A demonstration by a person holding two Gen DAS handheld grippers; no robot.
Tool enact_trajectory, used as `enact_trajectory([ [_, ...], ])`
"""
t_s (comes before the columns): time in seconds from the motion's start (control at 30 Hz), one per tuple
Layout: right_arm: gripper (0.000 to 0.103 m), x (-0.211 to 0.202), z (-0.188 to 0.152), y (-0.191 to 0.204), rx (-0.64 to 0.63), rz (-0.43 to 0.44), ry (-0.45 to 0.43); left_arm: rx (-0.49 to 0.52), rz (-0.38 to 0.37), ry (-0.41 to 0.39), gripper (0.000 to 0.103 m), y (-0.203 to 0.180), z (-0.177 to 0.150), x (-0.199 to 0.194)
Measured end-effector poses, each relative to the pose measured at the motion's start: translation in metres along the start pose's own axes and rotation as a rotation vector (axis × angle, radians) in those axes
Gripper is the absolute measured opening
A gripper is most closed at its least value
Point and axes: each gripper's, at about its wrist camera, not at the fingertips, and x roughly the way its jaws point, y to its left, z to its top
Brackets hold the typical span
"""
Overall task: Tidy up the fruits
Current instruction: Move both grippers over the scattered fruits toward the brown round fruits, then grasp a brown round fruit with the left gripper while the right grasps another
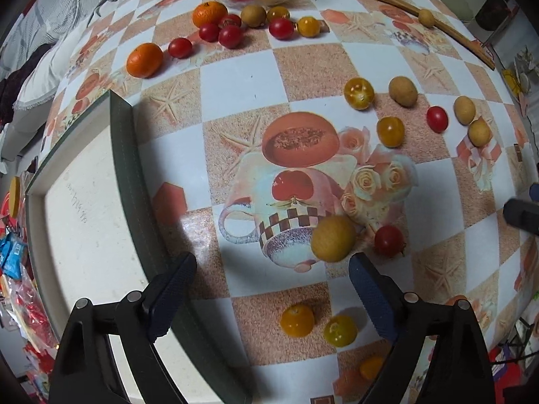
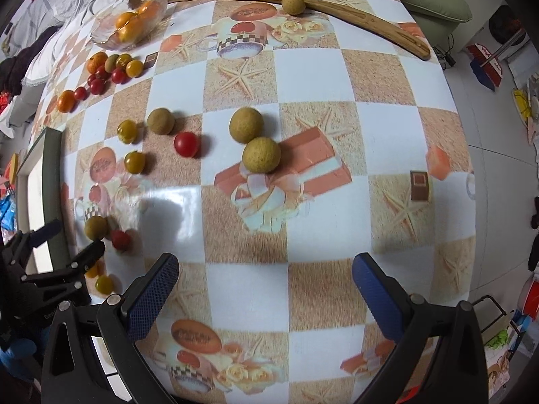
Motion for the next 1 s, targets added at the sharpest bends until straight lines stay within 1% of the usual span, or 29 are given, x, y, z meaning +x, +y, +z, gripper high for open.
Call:
enact_trajectory([
  [0.2, 0.102, 0.009, 0.020, -0.004, 0.005, -0.022, -0.041, -0.002, -0.010, -0.022, 0.093, -0.001, 0.001, 0.006],
  [0.23, 0.101, 0.011, 0.024, -0.005, 0.006, -0.025, -0.048, -0.003, -0.013, -0.025, 0.088, -0.002, 0.002, 0.007],
  [0.3, 0.099, 0.014, 0.031, -0.006, 0.006, -0.024, -0.055, -0.010, -0.029, -0.033, 0.086, -0.002, 0.005, 0.009],
  [0.37, 0.094, 0.019, 0.036, -0.005, -0.003, -0.023, -0.059, -0.020, -0.030, -0.040, 0.086, -0.009, 0.009, 0.010],
  [0.43, 0.084, 0.024, 0.040, -0.002, -0.014, -0.024, -0.057, -0.034, -0.036, -0.044, 0.086, -0.007, 0.012, 0.010],
  [0.47, 0.082, 0.027, 0.042, 0.000, -0.018, -0.018, -0.052, -0.042, -0.040, -0.046, 0.086, -0.006, 0.013, 0.010],
  [0.5, 0.077, 0.030, 0.045, -0.002, -0.017, -0.011, -0.050, -0.049, -0.050, -0.048, 0.083, -0.004, 0.017, 0.010],
  [0.57, 0.075, 0.032, 0.047, 0.000, -0.019, -0.021, -0.062, -0.049, -0.053, -0.053, 0.081, -0.004, 0.017, 0.009],
  [0.6, 0.071, 0.032, 0.049, 0.001, -0.024, -0.022, -0.067, -0.044, -0.055, -0.056, 0.080, -0.003, 0.020, 0.009],
  [0.63, 0.064, 0.033, 0.051, 0.003, -0.030, -0.026, -0.073, -0.039, -0.064, -0.061, 0.073, -0.004, 0.021, 0.008],
  [0.67, 0.059, 0.032, 0.052, 0.004, -0.039, -0.034, -0.079, -0.031, -0.069, -0.067, 0.069, -0.005, 0.021, 0.006],
  [0.73, 0.030, 0.032, 0.053, 0.009, -0.060, -0.037, -0.090, -0.011, -0.078, -0.077, 0.052, -0.010, 0.024, 0.005],
  [0.77, 0.030, 0.032, 0.056, 0.011, -0.061, -0.027, -0.089, -0.004, -0.080, -0.085, 0.046, -0.010, 0.023, 0.003],
  [0.8, 0.030, 0.032, 0.057, 0.012, -0.056, -0.013, -0.083, -0.002, -0.084, -0.090, 0.034, -0.012, 0.022, 0.002],
  [0.83, 0.030, 0.033, 0.058, 0.021, -0.052, -0.008, -0.081, -0.007, -0.096, -0.094, 0.028, -0.010, 0.022, 0.002],
  [0.93, 0.030, 0.031, 0.054, 0.020, -0.035, 0.011, -0.082, -0.041, -0.146, -0.089, 0.028, -0.001, 0.020, 0.001],
  [1.0, 0.030, 0.026, 0.043, 0.016, -0.021, 0.027, -0.081, -0.051, -0.162, -0.085, 0.028, 0.005, 0.020, 0.000],
])
